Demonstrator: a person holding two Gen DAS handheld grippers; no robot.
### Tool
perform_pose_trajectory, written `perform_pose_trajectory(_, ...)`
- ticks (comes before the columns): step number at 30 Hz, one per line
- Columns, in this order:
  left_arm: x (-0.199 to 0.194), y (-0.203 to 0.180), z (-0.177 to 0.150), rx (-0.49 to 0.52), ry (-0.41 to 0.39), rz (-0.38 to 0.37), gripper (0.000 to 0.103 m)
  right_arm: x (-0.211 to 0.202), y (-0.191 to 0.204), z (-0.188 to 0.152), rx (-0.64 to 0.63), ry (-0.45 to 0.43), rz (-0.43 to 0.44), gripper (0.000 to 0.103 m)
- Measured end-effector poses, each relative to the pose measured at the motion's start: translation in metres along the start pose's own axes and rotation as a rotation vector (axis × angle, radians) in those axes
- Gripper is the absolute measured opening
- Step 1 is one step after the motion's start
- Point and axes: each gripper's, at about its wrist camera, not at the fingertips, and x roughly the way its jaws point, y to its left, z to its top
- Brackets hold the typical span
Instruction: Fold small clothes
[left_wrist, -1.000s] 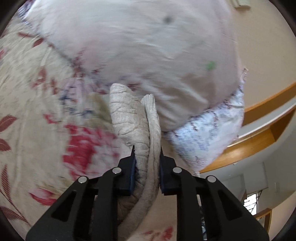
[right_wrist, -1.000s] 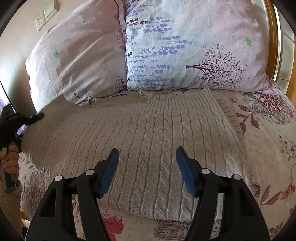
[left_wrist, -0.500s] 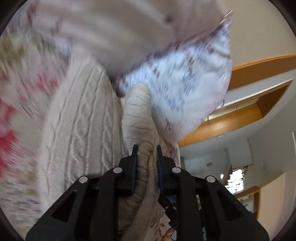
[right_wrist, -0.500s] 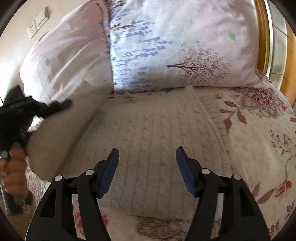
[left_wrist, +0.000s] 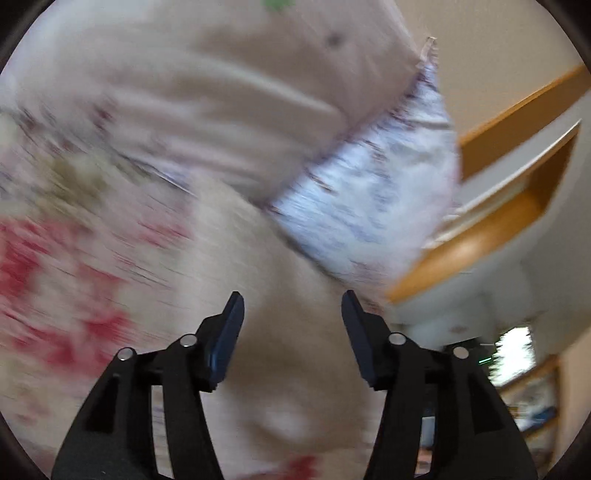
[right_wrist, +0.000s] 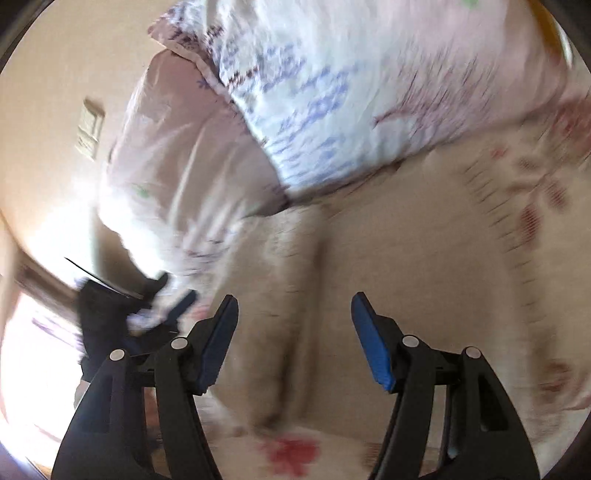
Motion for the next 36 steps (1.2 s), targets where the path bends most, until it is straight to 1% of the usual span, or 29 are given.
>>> perform_pose_trajectory(2,0.000,0.011,-0.001,0.030,0.009,0.091,0.055,0.018,-0.001,0.003,0.043,0.056,0.036,0.065)
perform_pose_trajectory(5,0.014,0.018,-0.007,0.047,0.069,0.146,0.055,0.039,0.001,0.005,0.048,0.094,0.023,0.064)
perform_pose_trajectory(6,0.018,0.021,-0.010,0.049,0.088,0.152,0.056,0.044,0.002,0.005,0.050,0.106,0.021,0.064)
perform_pose_trajectory(9,0.034,0.023,-0.014,0.043,0.107,0.133,0.057,0.061,0.005,0.003,0.037,0.141,-0.029,0.057)
perform_pose_trajectory(12,0.038,0.026,-0.016,0.034,0.124,0.108,0.057,0.068,0.008,0.001,0.034,0.148,-0.008,0.047)
perform_pose_trajectory(15,0.042,0.026,-0.016,0.007,0.135,0.084,0.057,0.075,0.005,0.003,0.063,0.146,0.025,0.043)
perform_pose_trajectory(16,0.044,0.026,-0.016,-0.003,0.139,0.078,0.057,0.077,0.004,0.003,0.067,0.141,0.027,0.035)
perform_pose_trajectory(18,0.044,0.024,-0.017,-0.004,0.140,0.077,0.057,0.084,0.004,0.004,0.059,0.137,0.017,0.022)
perform_pose_trajectory(19,0.043,0.022,-0.018,-0.001,0.137,0.080,0.060,0.083,0.005,0.005,0.047,0.125,0.005,0.020)
perform_pose_trajectory(20,0.039,0.021,-0.017,-0.001,0.131,0.076,0.063,0.080,0.012,0.005,0.008,0.104,-0.023,0.020)
perform_pose_trajectory(21,0.037,0.019,-0.015,-0.004,0.127,0.063,0.068,0.078,0.017,0.007,-0.022,0.088,-0.040,0.019)
perform_pose_trajectory(24,0.022,0.019,-0.014,-0.009,0.090,0.016,0.075,0.060,0.038,0.015,-0.121,0.017,-0.093,0.018)
perform_pose_trajectory(27,0.017,0.014,-0.015,0.007,0.074,-0.007,0.076,0.041,0.052,0.026,-0.201,-0.035,-0.156,0.018)
perform_pose_trajectory(29,0.018,0.010,-0.017,0.018,0.077,-0.007,0.076,0.030,0.051,0.031,-0.218,-0.051,-0.191,0.018)
perform_pose_trajectory(33,0.025,0.004,-0.025,0.050,0.100,0.004,0.076,0.006,0.034,0.037,-0.237,-0.083,-0.300,0.017)
perform_pose_trajectory(36,0.033,0.001,-0.028,0.056,0.126,0.004,0.076,-0.012,0.019,0.039,-0.240,-0.111,-0.372,0.017)
